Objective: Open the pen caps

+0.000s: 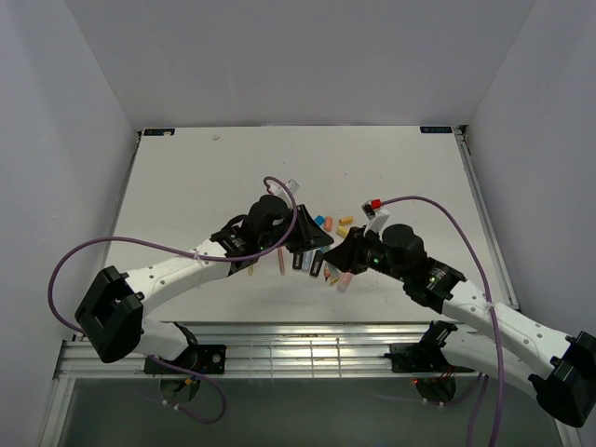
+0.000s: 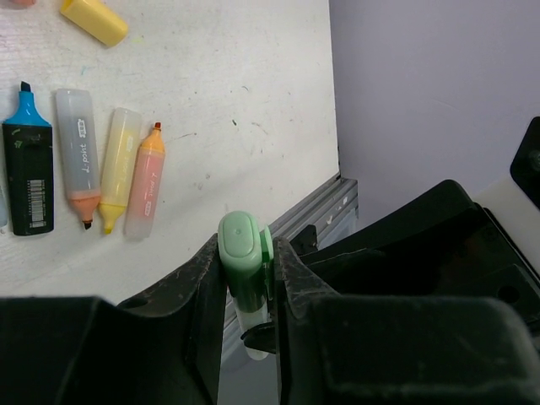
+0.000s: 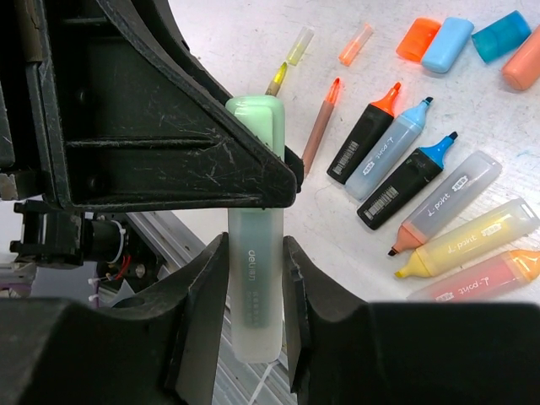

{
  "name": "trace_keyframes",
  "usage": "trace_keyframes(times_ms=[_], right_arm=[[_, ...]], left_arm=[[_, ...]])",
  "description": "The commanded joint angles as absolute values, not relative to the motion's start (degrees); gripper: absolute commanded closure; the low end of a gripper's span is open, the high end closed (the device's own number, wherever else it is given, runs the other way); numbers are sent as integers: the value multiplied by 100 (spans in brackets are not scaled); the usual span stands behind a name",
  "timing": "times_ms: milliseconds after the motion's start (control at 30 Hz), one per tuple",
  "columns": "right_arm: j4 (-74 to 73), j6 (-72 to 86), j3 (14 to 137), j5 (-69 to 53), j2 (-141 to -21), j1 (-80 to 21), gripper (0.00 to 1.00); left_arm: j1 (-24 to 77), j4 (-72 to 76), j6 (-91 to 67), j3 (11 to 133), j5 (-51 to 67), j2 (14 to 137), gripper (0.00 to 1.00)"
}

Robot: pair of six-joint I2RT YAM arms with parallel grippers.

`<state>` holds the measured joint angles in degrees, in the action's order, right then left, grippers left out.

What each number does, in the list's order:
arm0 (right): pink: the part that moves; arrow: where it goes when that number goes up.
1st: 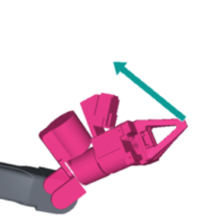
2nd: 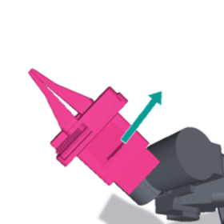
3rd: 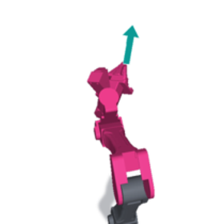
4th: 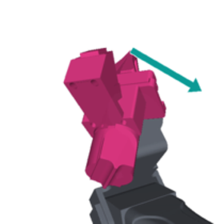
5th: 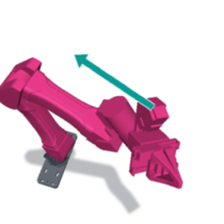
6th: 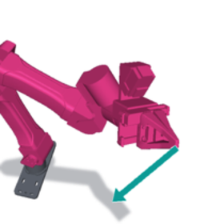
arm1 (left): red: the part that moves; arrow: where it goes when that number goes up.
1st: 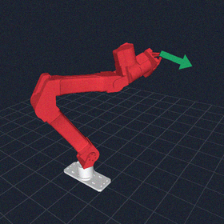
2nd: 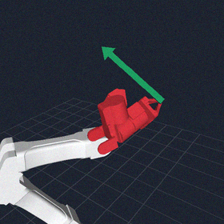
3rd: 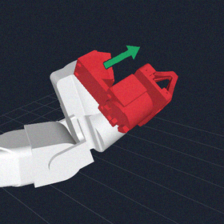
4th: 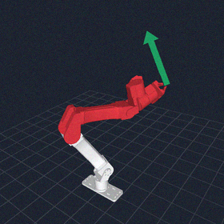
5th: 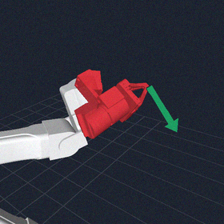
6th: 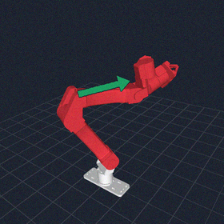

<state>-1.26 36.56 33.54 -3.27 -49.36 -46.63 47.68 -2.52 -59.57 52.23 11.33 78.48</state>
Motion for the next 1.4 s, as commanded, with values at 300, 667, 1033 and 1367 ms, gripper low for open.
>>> trace_keyframes(times_ms=[300,667,1033,1367], right_arm=[[308,3472,3428,-554,-5335,-4711,65],[-377,3507,3138,-378,-5151,-4729,92],[-720,3805,2470,-562,-4430,-4764,92],[-1731,4737,2505,1502,-3718,-4772,92]], left_arm=[[4799,-44,-5968,5704,1178,8051,100],[4326,-571,-5414,6792,1017,8568,100],[3533,-553,-4544,8498,1002,9887,100],[3445,-738,-4412,7870,1476,9371,100]])
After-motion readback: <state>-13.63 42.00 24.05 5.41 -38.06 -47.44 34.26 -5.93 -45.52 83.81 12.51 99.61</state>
